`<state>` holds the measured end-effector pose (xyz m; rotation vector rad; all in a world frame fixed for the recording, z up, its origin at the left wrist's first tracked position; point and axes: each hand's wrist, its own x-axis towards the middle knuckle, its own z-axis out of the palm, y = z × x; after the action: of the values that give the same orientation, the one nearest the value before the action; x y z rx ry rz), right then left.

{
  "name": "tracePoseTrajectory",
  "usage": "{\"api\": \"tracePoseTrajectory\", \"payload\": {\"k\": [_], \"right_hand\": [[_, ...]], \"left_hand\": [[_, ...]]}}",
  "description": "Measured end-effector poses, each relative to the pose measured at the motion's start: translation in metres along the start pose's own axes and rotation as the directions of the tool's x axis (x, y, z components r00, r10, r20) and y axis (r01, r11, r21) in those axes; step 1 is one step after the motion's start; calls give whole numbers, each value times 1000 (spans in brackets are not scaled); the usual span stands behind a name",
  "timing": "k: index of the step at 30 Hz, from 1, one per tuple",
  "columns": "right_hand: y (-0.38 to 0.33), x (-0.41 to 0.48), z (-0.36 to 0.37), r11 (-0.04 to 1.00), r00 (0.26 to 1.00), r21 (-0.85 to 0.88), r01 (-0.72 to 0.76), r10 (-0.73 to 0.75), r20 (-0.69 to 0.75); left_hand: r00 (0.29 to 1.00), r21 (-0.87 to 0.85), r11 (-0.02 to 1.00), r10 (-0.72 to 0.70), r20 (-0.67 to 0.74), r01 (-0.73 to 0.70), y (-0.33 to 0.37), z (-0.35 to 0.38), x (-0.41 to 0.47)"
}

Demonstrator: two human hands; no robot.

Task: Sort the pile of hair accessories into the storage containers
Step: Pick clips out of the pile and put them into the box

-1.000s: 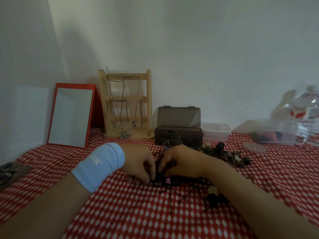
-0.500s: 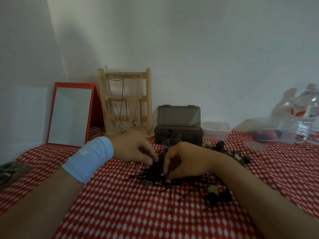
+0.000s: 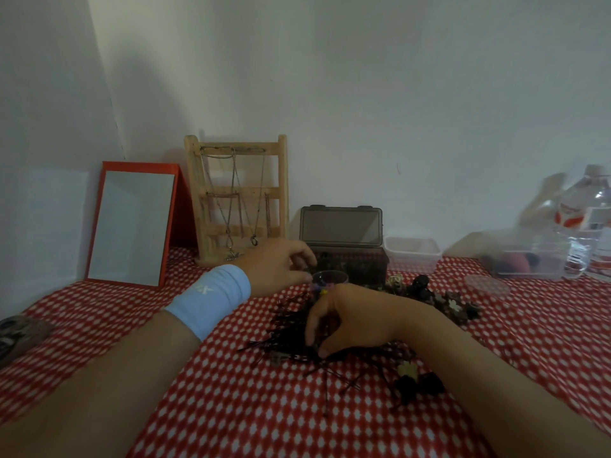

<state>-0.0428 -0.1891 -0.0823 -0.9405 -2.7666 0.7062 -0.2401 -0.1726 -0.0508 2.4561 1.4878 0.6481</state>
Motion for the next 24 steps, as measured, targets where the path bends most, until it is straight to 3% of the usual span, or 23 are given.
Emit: {"api": "tracePoseTrajectory", "payload": {"k": [4,7,9,12,15,17,20,24], "right_hand": [[2,0,-2,1000,999,26,-14,15,-48],[6,-1,-8,995,979,96,-31,50,-196],[12,1,-11,993,928,114,-41,80,-365],[22,4,-13,985,794,143,-94,161,-586],[32,6,-11,975,716,86,-206,210,-666],[36,7,-10,957,705,8,-291,221,-674],[36,7,-9,940,730,-22,-340,249,-636],[32,5,-12,950,758,-32,-309,226,-612]], "left_hand": [[998,24,1000,8,-63,-6,0,10,18],[999,50,998,34,-36,-32,2,20,24],[999,45,998,41,-13,-41,2,26,26],[997,46,997,68,-47,-66,-2,31,25],[994,1,1000,23,-103,-23,-7,23,16],[999,-7,1000,22,-32,-23,-8,13,5],[982,6,999,44,181,-45,-2,1,-16],[883,29,999,19,470,-37,8,-4,-40]]}}
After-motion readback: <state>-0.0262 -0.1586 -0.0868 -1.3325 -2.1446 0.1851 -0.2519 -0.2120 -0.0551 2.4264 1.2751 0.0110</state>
